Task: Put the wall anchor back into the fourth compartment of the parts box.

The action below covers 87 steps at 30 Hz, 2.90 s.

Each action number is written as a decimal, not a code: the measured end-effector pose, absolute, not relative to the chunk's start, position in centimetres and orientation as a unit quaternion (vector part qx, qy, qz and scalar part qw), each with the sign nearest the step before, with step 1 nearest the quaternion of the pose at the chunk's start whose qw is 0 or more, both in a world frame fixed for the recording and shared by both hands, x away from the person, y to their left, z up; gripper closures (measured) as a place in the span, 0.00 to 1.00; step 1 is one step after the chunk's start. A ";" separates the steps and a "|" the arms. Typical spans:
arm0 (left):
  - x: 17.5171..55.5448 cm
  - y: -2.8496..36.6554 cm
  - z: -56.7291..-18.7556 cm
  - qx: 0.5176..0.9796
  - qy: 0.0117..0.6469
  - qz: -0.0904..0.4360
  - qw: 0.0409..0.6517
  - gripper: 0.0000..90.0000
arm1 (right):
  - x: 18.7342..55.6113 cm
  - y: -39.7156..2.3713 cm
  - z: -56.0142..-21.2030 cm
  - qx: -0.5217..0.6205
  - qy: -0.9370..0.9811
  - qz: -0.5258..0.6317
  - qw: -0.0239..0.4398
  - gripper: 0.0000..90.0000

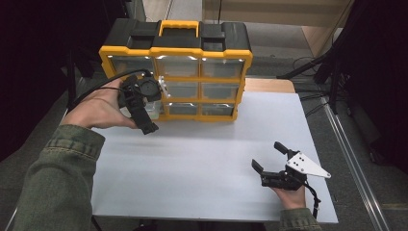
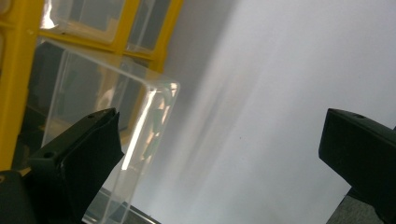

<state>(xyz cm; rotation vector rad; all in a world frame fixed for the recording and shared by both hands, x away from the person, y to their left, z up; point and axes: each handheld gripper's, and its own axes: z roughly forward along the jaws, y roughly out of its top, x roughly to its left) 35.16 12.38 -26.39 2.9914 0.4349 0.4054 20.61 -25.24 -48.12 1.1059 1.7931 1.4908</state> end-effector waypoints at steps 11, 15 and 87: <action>32.9 12.1 -29.7 0.981 0.129 0.135 0.048 0.00 | 20.6 -25.1 -48.1 0.409 0.669 0.555 0.277 0.01; 32.3 12.1 -31.2 0.982 0.127 0.133 0.043 0.00 | 20.6 -25.1 -48.2 0.409 0.670 0.553 0.278 0.01; 26.8 28.4 -43.2 0.827 0.303 0.244 0.407 0.00 | 20.6 -24.6 -48.4 0.408 0.680 0.543 0.276 0.01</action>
